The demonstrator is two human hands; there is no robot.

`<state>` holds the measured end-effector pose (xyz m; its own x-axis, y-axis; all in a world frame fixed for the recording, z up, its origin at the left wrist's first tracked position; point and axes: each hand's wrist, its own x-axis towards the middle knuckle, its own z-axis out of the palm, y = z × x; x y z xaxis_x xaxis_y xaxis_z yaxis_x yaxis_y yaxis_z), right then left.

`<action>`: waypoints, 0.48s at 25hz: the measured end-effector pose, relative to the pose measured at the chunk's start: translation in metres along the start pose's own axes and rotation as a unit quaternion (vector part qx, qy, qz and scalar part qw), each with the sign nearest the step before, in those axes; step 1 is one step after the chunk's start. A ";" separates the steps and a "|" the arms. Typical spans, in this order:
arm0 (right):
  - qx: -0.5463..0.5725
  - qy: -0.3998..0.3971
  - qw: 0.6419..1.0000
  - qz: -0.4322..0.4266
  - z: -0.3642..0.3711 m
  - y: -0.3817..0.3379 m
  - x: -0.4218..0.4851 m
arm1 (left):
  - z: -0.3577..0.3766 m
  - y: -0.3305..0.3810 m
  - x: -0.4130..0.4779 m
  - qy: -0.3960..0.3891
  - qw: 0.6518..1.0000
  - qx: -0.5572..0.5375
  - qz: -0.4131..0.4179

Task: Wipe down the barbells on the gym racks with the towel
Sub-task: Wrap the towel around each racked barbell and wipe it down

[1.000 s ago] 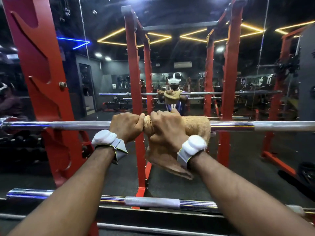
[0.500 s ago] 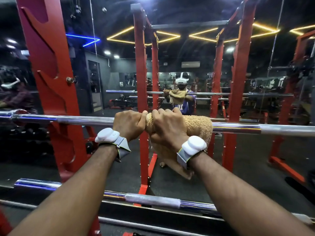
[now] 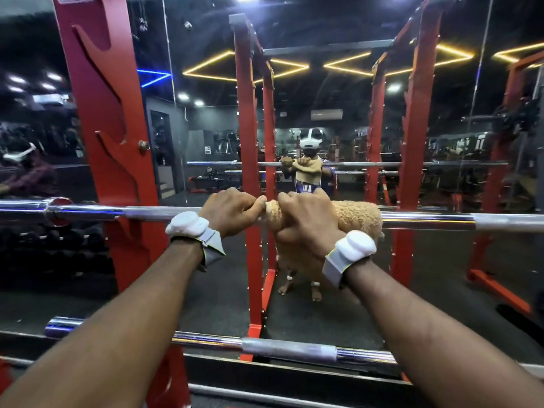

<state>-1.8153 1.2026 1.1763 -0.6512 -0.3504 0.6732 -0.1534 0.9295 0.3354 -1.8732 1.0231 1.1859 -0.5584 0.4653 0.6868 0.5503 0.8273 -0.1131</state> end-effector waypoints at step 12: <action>0.052 -0.073 0.996 0.016 -0.009 -0.026 0.030 | -0.001 -0.053 -0.006 -0.022 1.000 -0.010 -0.014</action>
<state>-1.8242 1.1674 1.1935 -0.7574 -0.3065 0.5766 -0.2018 0.9496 0.2398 -1.8986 0.9761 1.1891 -0.6013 0.4554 0.6565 0.5456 0.8343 -0.0791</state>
